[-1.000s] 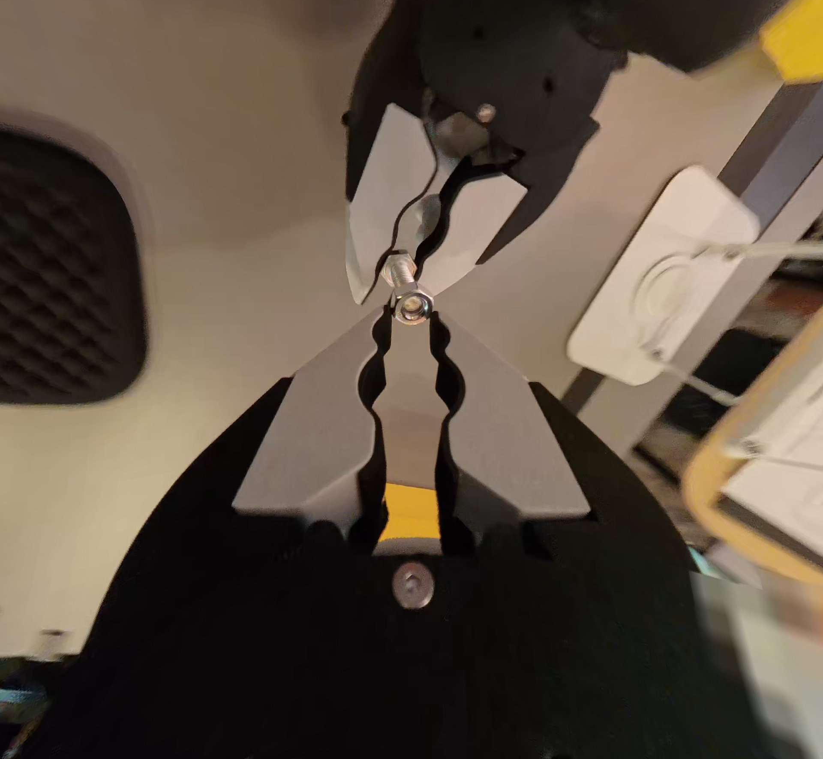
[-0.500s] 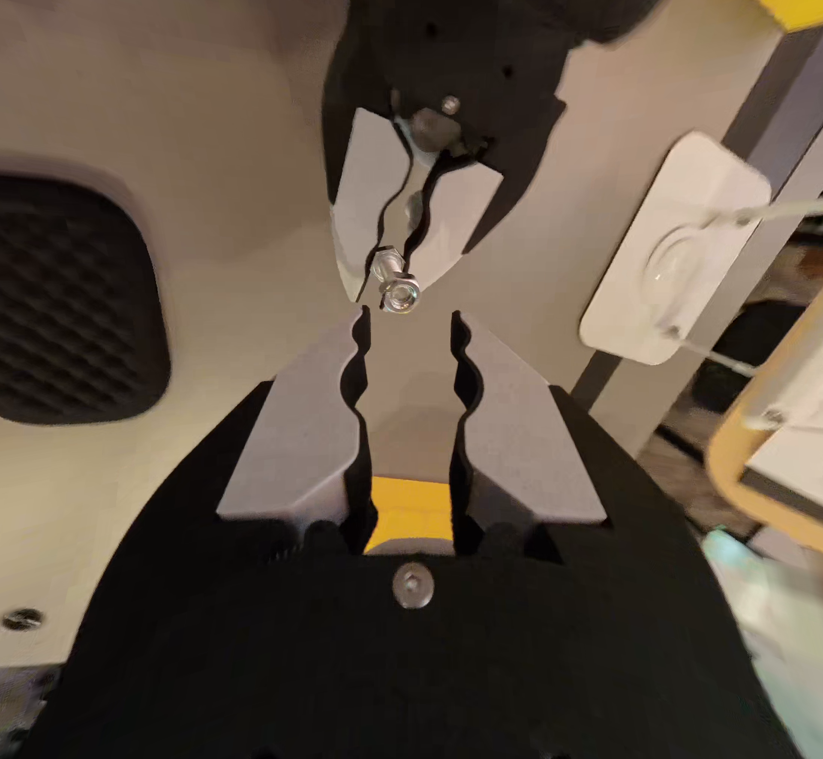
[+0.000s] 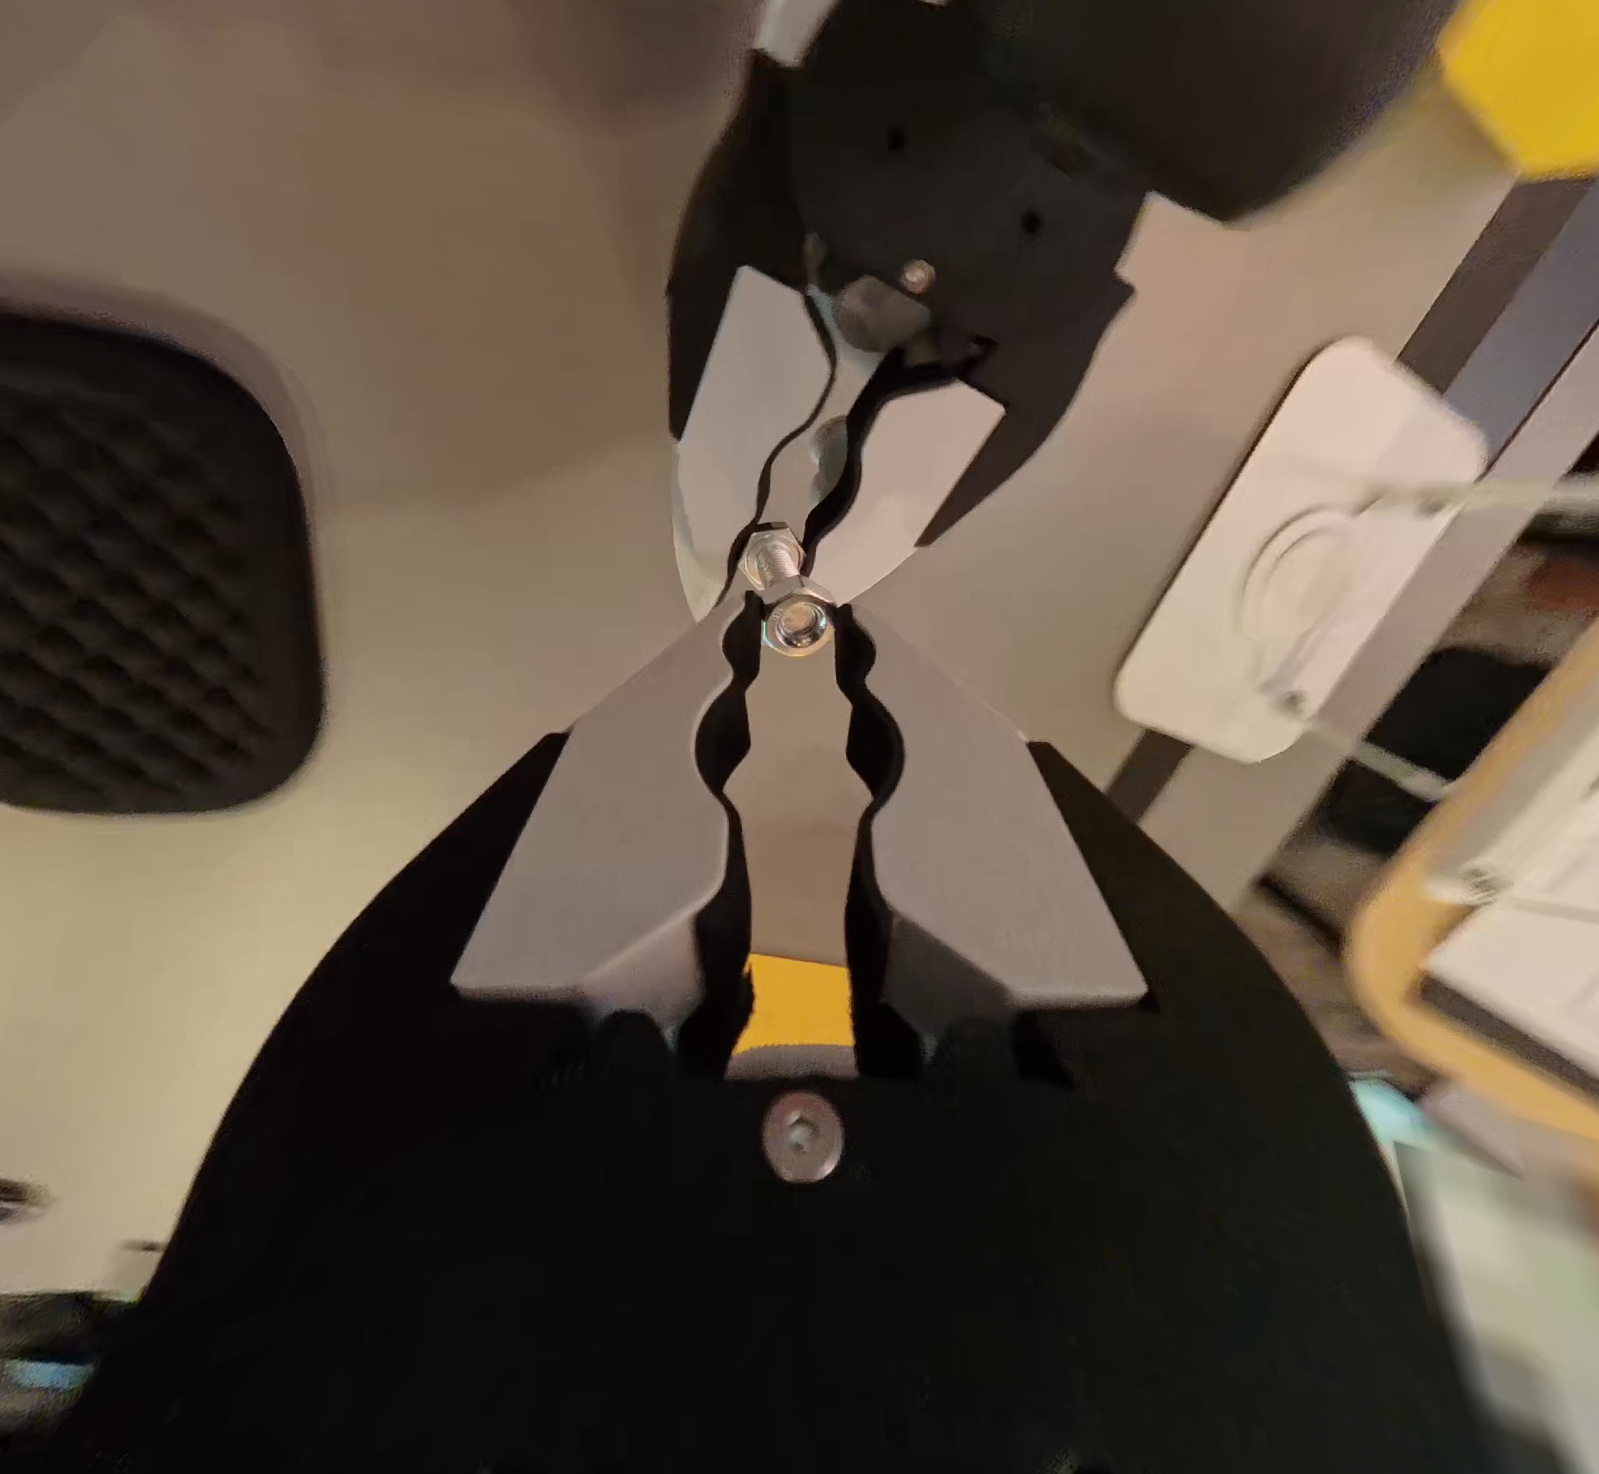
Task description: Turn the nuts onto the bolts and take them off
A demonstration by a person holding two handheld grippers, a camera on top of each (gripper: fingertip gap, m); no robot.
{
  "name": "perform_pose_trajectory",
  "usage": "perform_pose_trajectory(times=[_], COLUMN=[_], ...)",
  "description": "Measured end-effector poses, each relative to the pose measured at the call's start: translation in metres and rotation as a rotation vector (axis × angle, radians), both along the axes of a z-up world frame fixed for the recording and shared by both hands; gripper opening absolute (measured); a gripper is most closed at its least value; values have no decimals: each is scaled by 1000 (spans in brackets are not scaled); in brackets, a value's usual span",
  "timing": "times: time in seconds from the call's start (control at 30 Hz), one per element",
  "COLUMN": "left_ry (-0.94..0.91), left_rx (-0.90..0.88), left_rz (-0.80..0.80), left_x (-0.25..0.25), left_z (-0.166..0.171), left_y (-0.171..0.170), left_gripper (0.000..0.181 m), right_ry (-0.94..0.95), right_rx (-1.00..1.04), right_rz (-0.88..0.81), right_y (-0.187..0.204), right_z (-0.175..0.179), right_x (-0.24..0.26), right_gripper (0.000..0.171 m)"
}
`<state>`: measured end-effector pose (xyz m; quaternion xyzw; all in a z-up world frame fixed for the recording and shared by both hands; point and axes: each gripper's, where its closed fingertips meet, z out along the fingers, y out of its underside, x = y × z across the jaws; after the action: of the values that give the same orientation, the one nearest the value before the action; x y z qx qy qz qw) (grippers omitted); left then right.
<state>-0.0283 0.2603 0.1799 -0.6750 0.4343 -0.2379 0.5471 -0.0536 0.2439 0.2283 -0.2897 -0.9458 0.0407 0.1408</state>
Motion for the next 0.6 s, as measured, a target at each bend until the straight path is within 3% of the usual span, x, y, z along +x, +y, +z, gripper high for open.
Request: perform_pose_trajectory(times=[0.13, 0.23, 0.3, 0.4, 0.47, 0.6], left_ry=[8, 41, 39, 17, 14, 1], left_rx=[-4, -9, -14, -21, -20, -21], left_rz=[11, 9, 7, 0, 6, 5], left_x=[-1, 1, 2, 1, -1, -1], left_z=[-2, -9, -11, -7, -6, -5], left_y=[2, 2, 2, 1, 2, 2], left_gripper=[13, 14, 13, 14, 14, 14], right_ry=[-74, -111, -116, -92, -72, -7], right_rx=[-233, -318, -341, -275, -237, -216], right_rz=[-439, -601, -615, -548, -510, -456], right_y=[3, 3, 2, 7, 9, 9], right_z=[-2, -8, -9, -9, -5, 5], right_x=[-1, 3, 4, 6, 6, 2], right_gripper=[15, 15, 15, 40, 46, 43])
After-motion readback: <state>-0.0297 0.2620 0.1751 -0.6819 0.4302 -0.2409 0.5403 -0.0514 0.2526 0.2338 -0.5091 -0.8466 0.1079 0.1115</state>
